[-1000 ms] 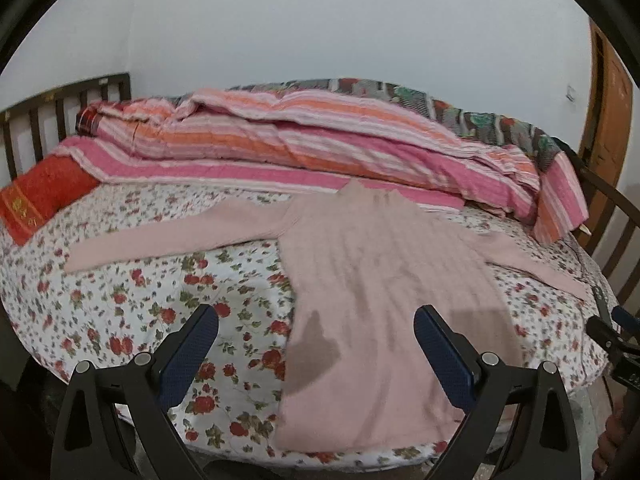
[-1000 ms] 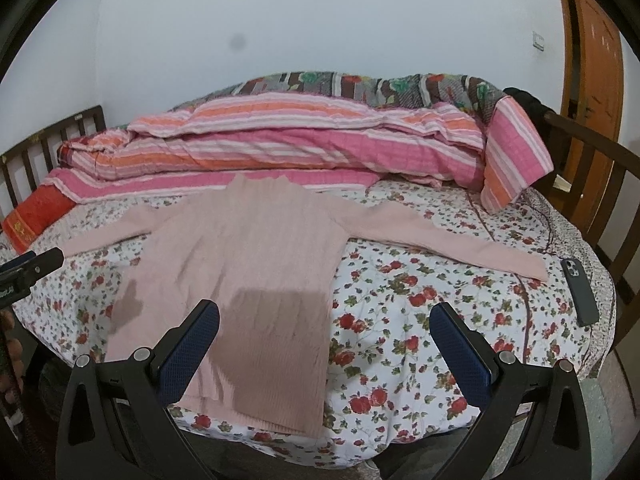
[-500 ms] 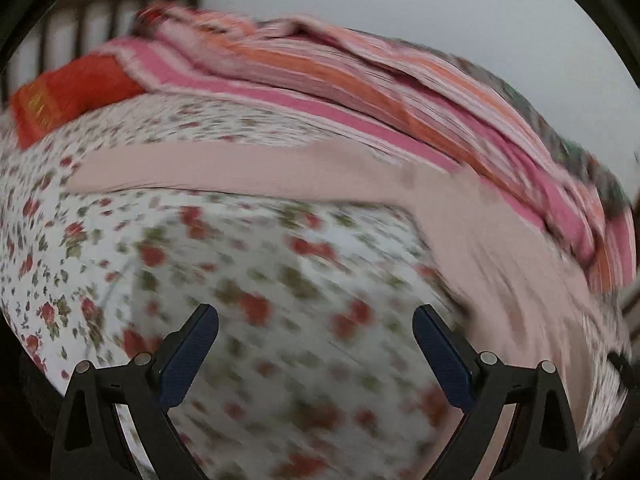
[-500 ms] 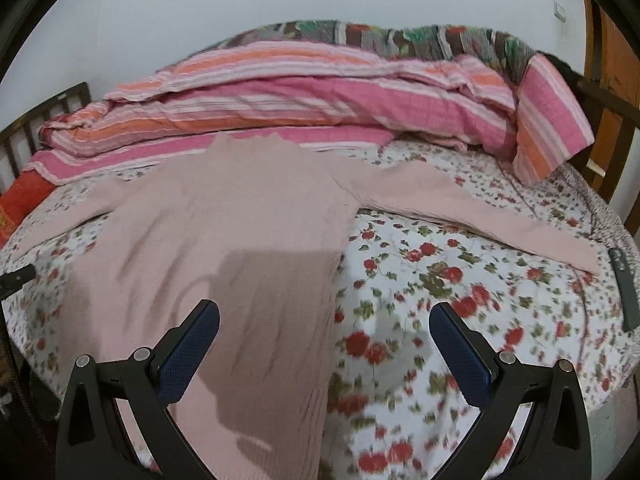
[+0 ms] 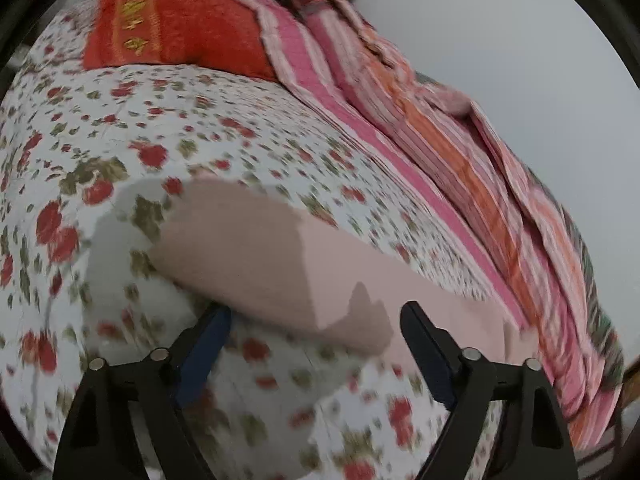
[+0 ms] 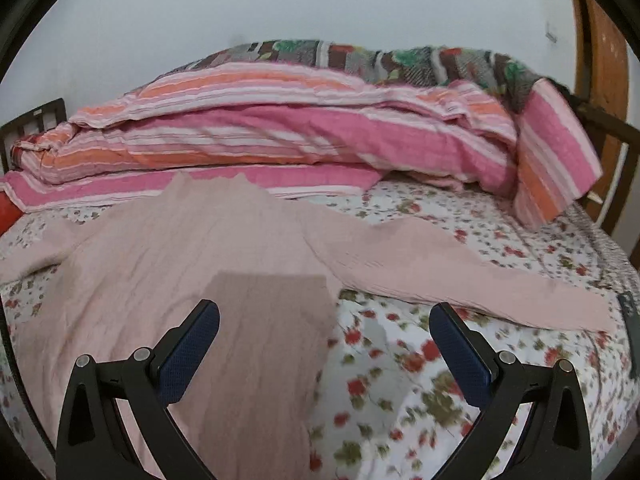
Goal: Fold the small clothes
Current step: 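Grasp the sleeve cuff with the left tool while the right tool grasps the other cuff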
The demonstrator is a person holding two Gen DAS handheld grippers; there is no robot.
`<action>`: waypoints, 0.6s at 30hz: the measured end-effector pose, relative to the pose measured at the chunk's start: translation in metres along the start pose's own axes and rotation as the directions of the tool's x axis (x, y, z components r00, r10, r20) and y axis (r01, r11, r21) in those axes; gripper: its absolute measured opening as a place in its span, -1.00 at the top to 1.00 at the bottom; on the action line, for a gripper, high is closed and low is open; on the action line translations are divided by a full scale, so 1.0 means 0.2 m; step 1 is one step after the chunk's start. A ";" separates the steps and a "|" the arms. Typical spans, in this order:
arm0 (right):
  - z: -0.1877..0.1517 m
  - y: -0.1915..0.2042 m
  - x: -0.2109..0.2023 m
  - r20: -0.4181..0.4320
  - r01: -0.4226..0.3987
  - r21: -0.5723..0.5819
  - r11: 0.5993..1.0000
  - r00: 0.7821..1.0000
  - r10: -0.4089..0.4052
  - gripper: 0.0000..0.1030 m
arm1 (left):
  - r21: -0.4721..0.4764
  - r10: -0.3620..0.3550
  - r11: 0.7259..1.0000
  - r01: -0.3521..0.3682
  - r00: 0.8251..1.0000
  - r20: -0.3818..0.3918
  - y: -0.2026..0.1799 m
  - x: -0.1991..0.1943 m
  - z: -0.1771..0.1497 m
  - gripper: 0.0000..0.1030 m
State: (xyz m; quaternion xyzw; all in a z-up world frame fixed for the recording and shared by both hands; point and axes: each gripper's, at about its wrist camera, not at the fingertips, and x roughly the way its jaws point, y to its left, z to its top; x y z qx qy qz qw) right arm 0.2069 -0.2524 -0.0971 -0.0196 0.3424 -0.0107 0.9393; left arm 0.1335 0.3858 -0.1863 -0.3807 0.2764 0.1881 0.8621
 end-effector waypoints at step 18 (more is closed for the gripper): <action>0.07 -0.18 0.24 -0.055 -0.243 0.238 0.940 0.963 0.263 -0.91 | 0.201 0.014 0.979 -0.045 0.989 0.150 -0.54 -0.08 0.20 0.88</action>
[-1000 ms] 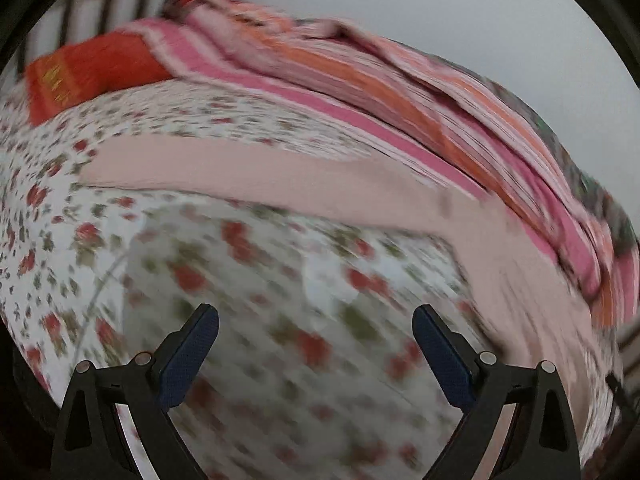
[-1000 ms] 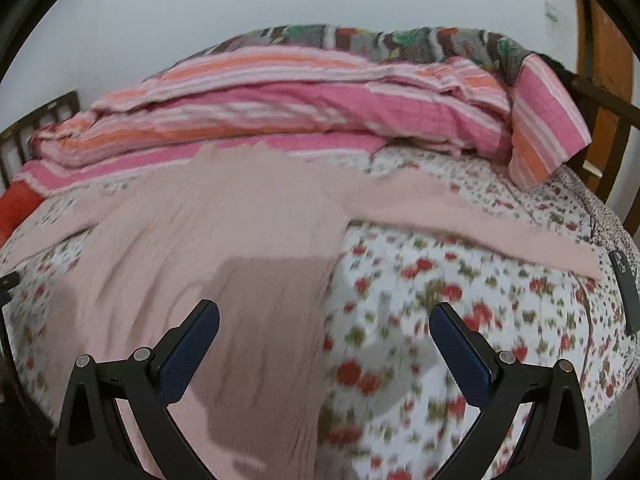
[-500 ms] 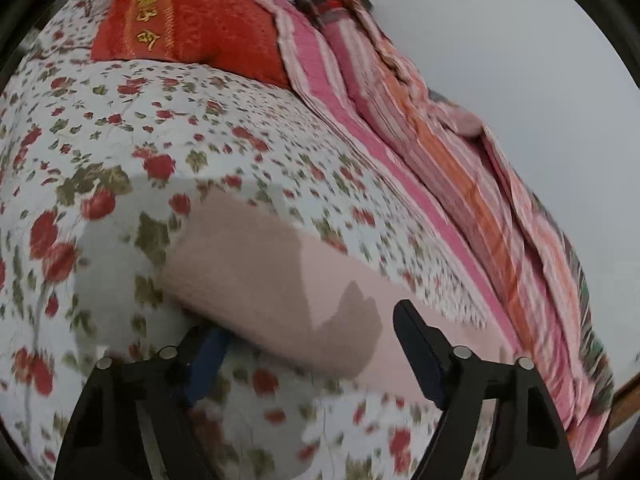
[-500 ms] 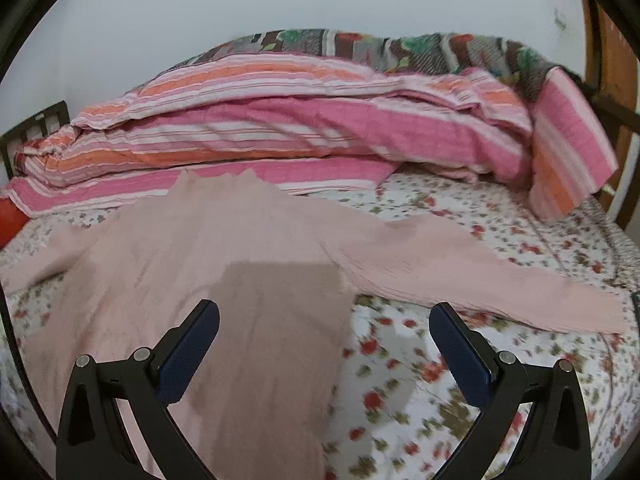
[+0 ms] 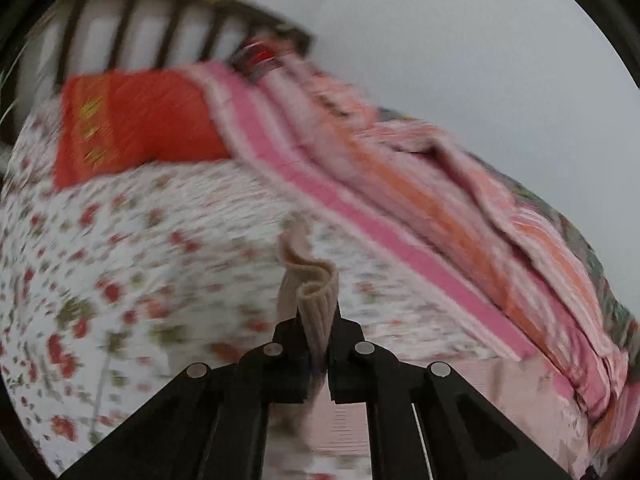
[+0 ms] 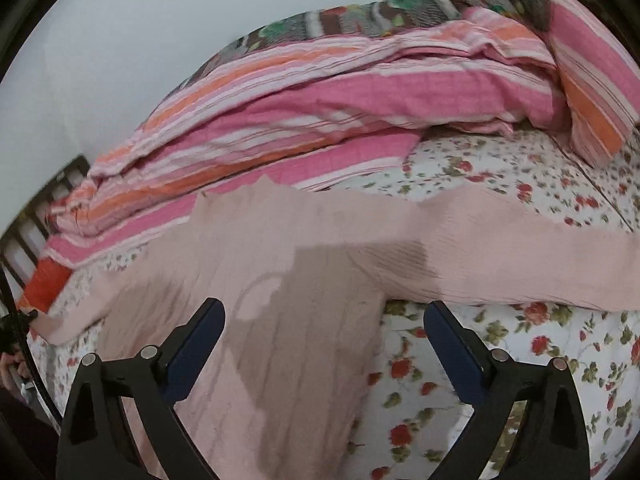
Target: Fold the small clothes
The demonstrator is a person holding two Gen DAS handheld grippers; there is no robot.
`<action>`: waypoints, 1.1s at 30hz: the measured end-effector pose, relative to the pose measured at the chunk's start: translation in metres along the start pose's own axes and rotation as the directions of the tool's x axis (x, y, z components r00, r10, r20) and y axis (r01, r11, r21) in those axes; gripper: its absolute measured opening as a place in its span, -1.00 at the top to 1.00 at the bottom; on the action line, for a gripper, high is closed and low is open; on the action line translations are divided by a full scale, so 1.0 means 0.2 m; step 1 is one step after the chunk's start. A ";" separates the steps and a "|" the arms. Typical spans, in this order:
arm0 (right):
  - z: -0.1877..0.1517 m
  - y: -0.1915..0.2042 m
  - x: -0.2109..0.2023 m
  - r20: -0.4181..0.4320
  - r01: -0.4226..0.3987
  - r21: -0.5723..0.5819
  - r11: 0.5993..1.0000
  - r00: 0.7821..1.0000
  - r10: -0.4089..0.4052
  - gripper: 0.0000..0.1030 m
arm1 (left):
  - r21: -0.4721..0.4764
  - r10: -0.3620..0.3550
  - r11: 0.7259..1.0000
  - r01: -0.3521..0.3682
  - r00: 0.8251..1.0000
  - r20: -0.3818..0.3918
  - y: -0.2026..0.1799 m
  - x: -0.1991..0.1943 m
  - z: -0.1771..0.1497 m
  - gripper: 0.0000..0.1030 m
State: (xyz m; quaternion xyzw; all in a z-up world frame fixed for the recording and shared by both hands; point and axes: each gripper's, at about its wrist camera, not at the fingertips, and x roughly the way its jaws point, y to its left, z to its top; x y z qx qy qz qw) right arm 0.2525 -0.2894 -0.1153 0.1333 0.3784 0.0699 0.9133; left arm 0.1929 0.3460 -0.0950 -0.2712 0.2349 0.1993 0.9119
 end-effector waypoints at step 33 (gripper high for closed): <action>0.02 -0.53 -0.28 0.094 0.026 0.149 0.989 0.995 -0.040 -0.91 | 0.302 -0.350 0.772 0.559 0.770 -0.533 -2.07 0.10 -1.22 -0.12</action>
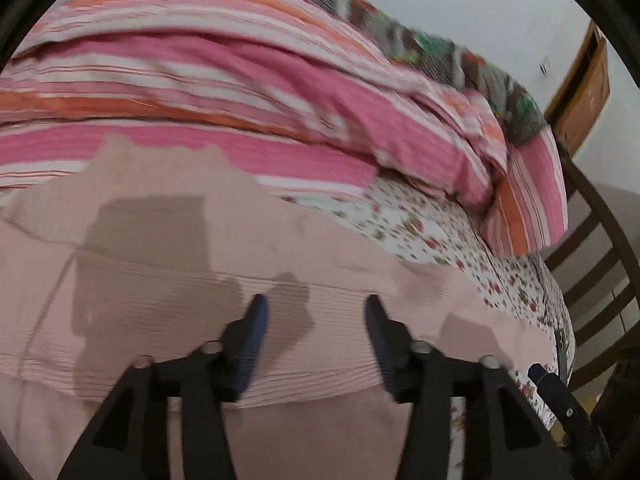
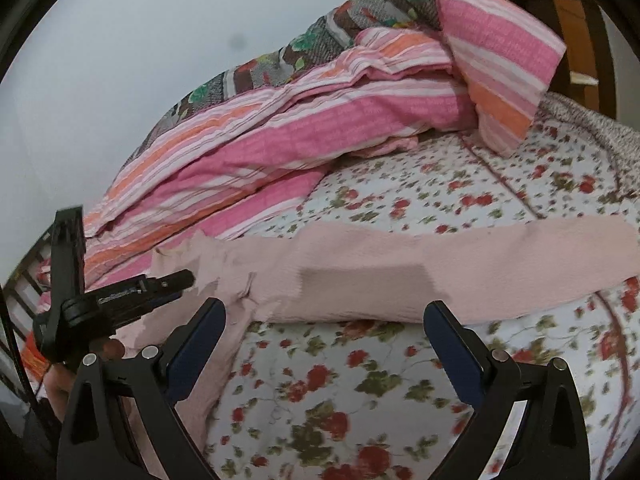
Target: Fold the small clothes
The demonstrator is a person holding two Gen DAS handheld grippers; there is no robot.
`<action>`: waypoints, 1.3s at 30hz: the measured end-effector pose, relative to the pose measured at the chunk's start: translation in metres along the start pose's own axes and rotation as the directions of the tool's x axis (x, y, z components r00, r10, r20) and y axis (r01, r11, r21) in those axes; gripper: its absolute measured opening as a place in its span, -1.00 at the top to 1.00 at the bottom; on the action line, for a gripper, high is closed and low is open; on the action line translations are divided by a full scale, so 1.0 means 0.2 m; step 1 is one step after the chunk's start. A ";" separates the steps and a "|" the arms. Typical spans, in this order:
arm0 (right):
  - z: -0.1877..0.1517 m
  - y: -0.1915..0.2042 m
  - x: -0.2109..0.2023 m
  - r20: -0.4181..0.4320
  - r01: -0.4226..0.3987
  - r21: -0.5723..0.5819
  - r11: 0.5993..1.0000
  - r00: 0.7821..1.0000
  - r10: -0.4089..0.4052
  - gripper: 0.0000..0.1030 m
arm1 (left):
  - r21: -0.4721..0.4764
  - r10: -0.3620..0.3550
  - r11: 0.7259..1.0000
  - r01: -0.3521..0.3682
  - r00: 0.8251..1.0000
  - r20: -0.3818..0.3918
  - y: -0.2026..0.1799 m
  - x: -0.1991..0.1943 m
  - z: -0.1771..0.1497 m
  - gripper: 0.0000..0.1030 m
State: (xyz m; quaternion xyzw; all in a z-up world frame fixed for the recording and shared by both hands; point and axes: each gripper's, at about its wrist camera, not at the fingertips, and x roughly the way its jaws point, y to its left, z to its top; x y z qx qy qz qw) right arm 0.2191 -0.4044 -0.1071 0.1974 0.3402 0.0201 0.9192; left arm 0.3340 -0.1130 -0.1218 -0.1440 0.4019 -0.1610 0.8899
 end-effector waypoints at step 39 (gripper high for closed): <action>-0.15 0.38 0.44 -0.098 -0.022 -0.035 0.999 0.995 0.018 0.85 | 0.098 0.329 0.935 -0.342 0.936 0.124 0.77 -0.46 -0.46 -0.46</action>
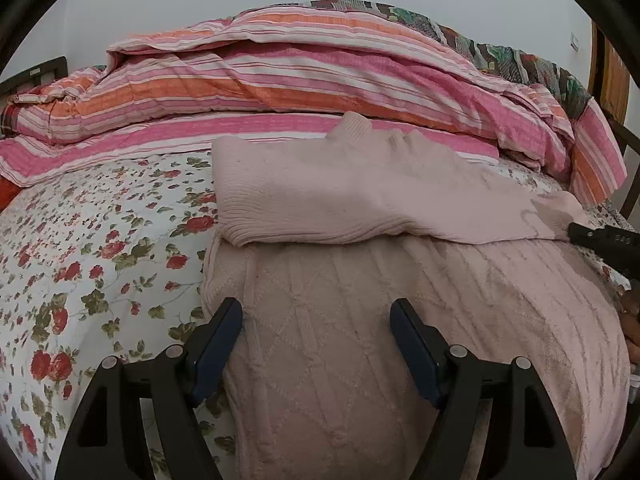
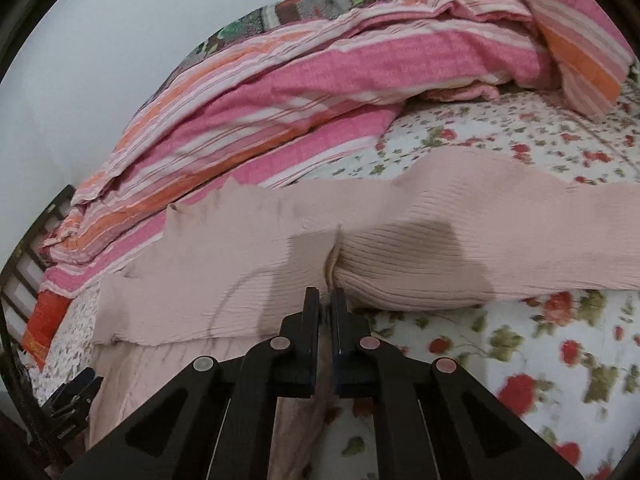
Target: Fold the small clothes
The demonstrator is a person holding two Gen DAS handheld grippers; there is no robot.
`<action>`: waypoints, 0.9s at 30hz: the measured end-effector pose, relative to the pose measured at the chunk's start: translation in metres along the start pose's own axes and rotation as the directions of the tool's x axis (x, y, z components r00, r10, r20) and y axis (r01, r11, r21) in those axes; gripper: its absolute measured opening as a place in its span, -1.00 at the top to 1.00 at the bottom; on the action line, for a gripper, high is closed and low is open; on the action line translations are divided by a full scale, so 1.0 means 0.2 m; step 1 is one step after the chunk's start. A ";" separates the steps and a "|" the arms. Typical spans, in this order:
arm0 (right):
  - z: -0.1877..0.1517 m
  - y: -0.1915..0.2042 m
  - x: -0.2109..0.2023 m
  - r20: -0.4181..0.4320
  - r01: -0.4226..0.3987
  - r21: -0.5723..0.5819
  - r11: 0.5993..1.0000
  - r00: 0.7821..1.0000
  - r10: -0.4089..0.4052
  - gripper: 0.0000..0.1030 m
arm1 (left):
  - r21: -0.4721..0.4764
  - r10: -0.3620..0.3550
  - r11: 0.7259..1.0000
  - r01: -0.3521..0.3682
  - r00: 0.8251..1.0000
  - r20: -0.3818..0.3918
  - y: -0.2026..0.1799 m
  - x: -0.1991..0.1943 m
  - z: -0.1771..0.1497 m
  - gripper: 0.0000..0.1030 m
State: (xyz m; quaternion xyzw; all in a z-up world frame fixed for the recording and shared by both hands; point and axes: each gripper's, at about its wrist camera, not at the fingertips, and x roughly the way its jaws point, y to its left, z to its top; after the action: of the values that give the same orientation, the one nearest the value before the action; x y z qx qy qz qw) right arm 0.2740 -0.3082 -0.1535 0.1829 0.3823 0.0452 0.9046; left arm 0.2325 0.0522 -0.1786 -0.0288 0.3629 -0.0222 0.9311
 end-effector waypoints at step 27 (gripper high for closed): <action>0.04 -1.34 -0.77 0.135 0.073 0.319 0.945 0.983 -0.122 -0.52 | 0.010 0.006 1.000 -0.006 1.000 -0.011 0.00 0.02 0.00 -0.49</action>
State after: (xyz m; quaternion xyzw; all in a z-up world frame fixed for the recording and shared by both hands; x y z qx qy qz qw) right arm 0.1554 -0.5940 -0.1425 0.3076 0.3225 -0.0751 0.8920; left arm 0.2363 0.0523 -0.1808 -0.0229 0.3679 -0.0216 0.9293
